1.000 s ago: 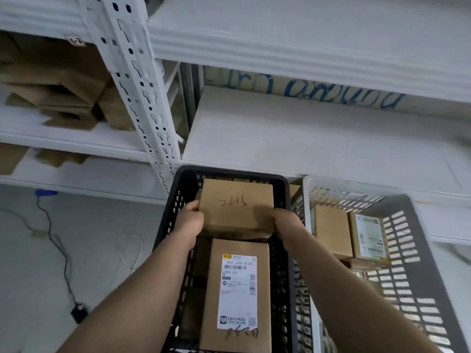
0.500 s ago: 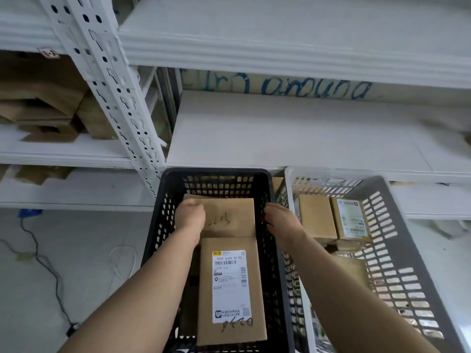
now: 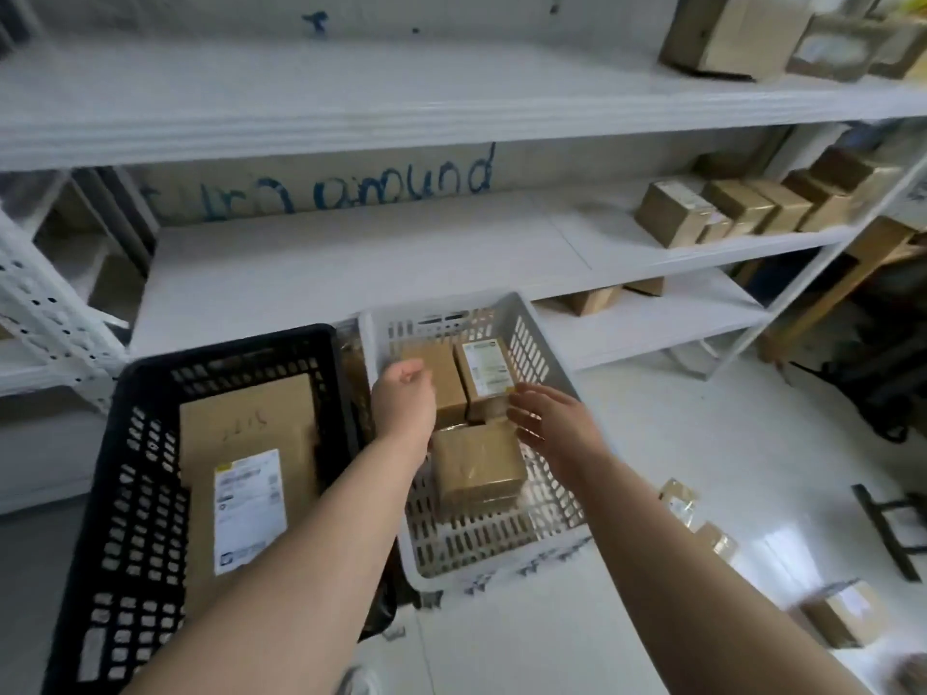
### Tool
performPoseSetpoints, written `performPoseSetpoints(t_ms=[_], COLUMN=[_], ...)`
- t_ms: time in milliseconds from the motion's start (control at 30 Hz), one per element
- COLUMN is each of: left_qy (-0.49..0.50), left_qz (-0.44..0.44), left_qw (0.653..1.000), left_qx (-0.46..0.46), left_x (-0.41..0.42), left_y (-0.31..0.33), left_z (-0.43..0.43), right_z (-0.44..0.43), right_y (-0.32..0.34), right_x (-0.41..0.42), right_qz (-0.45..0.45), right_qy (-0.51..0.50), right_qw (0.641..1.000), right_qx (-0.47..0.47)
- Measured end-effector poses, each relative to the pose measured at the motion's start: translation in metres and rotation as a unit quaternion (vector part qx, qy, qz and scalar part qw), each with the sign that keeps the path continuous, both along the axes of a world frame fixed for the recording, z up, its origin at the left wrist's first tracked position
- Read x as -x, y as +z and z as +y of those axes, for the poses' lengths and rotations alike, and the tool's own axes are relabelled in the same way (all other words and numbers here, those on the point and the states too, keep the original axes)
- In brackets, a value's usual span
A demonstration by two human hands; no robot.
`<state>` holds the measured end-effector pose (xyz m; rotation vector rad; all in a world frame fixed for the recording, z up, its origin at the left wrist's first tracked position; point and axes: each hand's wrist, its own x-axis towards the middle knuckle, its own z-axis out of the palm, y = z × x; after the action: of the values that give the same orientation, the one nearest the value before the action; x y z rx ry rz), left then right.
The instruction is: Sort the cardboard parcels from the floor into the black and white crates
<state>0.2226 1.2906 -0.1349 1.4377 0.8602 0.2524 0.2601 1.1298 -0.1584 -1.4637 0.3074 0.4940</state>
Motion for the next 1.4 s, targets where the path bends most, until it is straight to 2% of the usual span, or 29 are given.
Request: performPoseSetpoints(t_ms=[200, 367, 600, 800, 1067, 1233, 1400], left_qy=[-0.095, -0.178, -0.271, -0.301, -0.274, -0.211, -0.114], left_qz=[-0.015, 0.015, 0.088, 0.158, 0.216, 0.243, 0.256], left_qw=[0.994, 0.982, 0.957, 0.94, 0.937, 0.947, 0.959], left_qx=[0.045, 0.07, 0.058, 0.038, 0.019, 0.016, 0.026], left_x=[0.011, 0.027, 0.029, -0.012, -0.096, -0.141, -0.181], left_y=[0.0, -0.021, -0.066, -0.118, -0.192, -0.25, -0.341], left_z=[-0.192, -0.332, -0.451, -0.51, -0.56, -0.559, -0.527], right_z=[-0.199, -0.34, -0.469, -0.533, -0.581, -0.576, -0.543], right_y=[0.009, 0.003, -0.029, -0.073, -0.145, -0.216, -0.301], right_x=[0.04, 0.077, 0.093, 0.064, -0.029, -0.091, -0.153], right_qz=[-0.025, -0.005, 0.044, 0.092, 0.15, 0.181, 0.183], right_qy=[-0.081, -0.152, -0.245, -0.279, -0.277, -0.215, -0.125], right_qw=[0.996, 0.987, 0.967, 0.955, 0.949, 0.96, 0.975], right_qx=[0.025, 0.054, 0.054, 0.048, 0.022, 0.023, 0.029])
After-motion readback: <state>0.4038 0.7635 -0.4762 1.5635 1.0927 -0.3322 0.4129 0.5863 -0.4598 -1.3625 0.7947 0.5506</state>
